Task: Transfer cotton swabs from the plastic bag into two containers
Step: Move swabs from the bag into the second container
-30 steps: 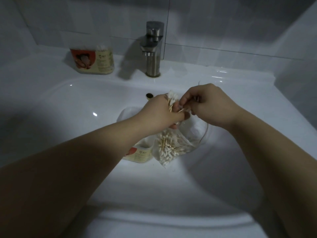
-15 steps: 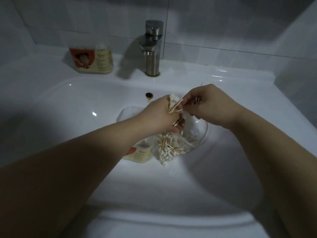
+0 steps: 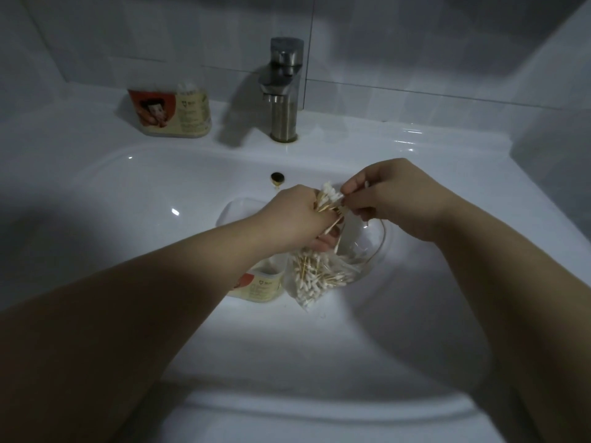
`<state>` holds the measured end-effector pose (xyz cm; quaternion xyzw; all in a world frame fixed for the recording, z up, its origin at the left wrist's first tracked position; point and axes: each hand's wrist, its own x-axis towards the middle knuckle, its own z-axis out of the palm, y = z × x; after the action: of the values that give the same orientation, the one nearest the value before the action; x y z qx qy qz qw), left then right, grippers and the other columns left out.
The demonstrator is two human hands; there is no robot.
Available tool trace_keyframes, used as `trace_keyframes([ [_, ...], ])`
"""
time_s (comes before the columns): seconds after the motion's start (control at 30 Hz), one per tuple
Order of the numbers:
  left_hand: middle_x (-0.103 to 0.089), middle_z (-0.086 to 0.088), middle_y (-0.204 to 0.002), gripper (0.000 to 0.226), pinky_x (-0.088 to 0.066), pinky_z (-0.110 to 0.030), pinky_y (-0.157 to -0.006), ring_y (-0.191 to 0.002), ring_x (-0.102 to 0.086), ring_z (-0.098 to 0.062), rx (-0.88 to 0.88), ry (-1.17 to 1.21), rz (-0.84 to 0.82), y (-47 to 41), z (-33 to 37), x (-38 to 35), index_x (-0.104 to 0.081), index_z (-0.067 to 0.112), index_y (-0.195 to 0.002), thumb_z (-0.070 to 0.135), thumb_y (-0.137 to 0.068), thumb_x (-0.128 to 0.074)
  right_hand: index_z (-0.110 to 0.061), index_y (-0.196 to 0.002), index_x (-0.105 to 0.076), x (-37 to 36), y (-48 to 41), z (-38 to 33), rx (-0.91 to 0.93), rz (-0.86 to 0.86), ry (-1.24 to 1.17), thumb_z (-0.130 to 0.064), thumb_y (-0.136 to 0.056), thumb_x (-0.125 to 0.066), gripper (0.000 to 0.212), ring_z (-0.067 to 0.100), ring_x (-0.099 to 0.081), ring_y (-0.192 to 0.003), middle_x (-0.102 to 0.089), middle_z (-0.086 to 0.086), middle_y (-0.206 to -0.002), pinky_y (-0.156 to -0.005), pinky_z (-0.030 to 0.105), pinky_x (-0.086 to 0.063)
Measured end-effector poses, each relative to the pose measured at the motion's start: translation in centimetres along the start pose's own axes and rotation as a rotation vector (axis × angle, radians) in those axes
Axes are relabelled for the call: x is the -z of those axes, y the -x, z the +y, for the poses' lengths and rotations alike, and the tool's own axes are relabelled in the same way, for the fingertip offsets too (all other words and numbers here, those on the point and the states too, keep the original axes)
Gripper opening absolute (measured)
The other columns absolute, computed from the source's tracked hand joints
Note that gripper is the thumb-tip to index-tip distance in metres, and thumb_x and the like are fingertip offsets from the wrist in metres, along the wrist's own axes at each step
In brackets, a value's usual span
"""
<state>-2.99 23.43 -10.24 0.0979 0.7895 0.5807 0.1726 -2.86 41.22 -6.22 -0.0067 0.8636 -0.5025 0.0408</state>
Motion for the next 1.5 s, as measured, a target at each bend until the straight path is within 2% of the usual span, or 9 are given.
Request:
trace_keyframes([
  [0.23, -0.078, -0.009, -0.084, 0.019, -0.062, -0.03, -0.064, -0.08, -0.078, -0.022, 0.029, 0.039, -0.044, 0.1, -0.2, -0.3, -0.072, 0.01, -0.099, 0.024, -0.102, -0.06, -0.003, -0.092, -0.074, -0.4, 0.3, -0.3, 0.055, -0.042, 0.029, 0.013, -0.081, -0.068, 0.019, 0.013, -0.062, -0.054, -0.065, 0.01, -0.073, -0.057, 0.019, -0.052],
  [0.37, -0.078, -0.013, -0.083, 0.02, -0.064, -0.034, -0.067, -0.077, -0.078, -0.024, 0.029, 0.055, -0.021, 0.0, -0.2, 0.0, -0.073, 0.007, -0.096, 0.022, -0.102, -0.061, -0.002, -0.094, -0.074, -0.4, 0.2, -0.3, 0.062, -0.003, 0.019, 0.01, -0.083, -0.07, 0.017, 0.01, -0.063, -0.053, -0.066, 0.011, -0.076, -0.057, 0.016, -0.052],
  [0.5, -0.078, -0.013, -0.082, 0.022, -0.065, -0.044, -0.076, -0.077, -0.078, -0.031, 0.032, 0.043, 0.008, -0.1, -0.3, 0.1, -0.072, 0.006, -0.095, 0.023, -0.103, -0.06, 0.002, -0.094, -0.074, 0.0, 0.1, 0.0, 0.002, 0.024, -0.127, 0.01, -0.081, -0.074, 0.015, 0.019, -0.07, -0.063, -0.069, 0.018, -0.077, -0.062, 0.021, -0.057],
  [0.7, -0.075, -0.012, -0.08, 0.018, -0.062, -0.031, -0.064, -0.073, -0.076, -0.022, 0.008, 0.136, 0.029, -0.1, -0.3, 0.2, -0.069, 0.005, -0.096, 0.016, -0.104, -0.058, 0.002, -0.089, -0.077, -0.2, 0.0, 0.1, 0.02, -0.035, -0.172, 0.005, -0.081, -0.076, 0.008, 0.021, -0.07, -0.067, -0.074, 0.016, -0.076, -0.067, 0.026, -0.059],
  [0.87, -0.074, -0.021, -0.096, 0.017, -0.065, -0.041, -0.077, -0.076, -0.076, -0.026, 0.043, 0.168, 0.022, -0.1, -0.2, 0.0, -0.07, 0.002, -0.102, 0.016, -0.102, -0.061, 0.001, -0.089, -0.077, -0.6, 0.1, 0.0, 0.054, -0.003, -0.133, 0.002, -0.082, -0.078, 0.007, 0.02, -0.071, -0.064, -0.075, 0.015, -0.075, -0.063, 0.023, -0.058],
  [1.1, -0.073, -0.027, -0.111, 0.024, -0.065, -0.039, -0.08, -0.096, -0.075, -0.037, 0.05, 0.212, -0.002, 0.1, 0.1, -0.1, -0.065, -0.004, -0.118, 0.014, -0.106, -0.055, -0.001, -0.084, -0.071, -0.5, 0.3, -0.2, 0.024, 0.003, -0.143, 0.006, -0.083, -0.075, 0.008, 0.02, -0.069, -0.058, -0.069, 0.006, -0.06, -0.059, 0.022, -0.057],
  [1.23, -0.076, -0.02, -0.108, 0.024, -0.065, -0.034, -0.076, -0.095, -0.076, -0.03, 0.016, 0.21, -0.021, 0.2, 0.0, -0.3, -0.067, -0.001, -0.119, 0.014, -0.106, -0.054, -0.001, -0.088, -0.071, -0.7, 0.4, -0.3, 0.027, 0.018, -0.128, 0.006, -0.082, -0.076, 0.011, 0.021, -0.067, -0.056, -0.067, 0.005, -0.059, -0.06, 0.027, -0.061],
  [1.37, -0.076, -0.019, -0.1, 0.018, -0.064, -0.035, -0.077, -0.095, -0.076, -0.032, 0.004, 0.214, -0.022, 0.1, -0.2, -0.2, -0.07, -0.004, -0.112, 0.009, -0.102, -0.061, 0.007, -0.088, -0.072, -1.0, 0.5, -0.3, 0.069, 0.003, -0.092, 0.006, -0.081, -0.078, 0.01, 0.027, -0.071, -0.065, -0.069, 0.018, -0.073, -0.07, 0.033, -0.064],
  [1.5, -0.077, -0.017, -0.084, 0.011, -0.061, -0.029, -0.067, -0.075, -0.077, -0.026, 0.039, 0.279, 0.02, 0.0, -0.1, 0.0, -0.07, -0.001, -0.097, 0.008, -0.099, -0.064, 0.003, -0.09, -0.074, -0.6, 0.3, -0.4, 0.065, 0.037, -0.118, 0.005, -0.081, -0.078, 0.01, 0.027, -0.073, -0.067, -0.071, 0.017, -0.075, -0.07, 0.03, -0.063],
])
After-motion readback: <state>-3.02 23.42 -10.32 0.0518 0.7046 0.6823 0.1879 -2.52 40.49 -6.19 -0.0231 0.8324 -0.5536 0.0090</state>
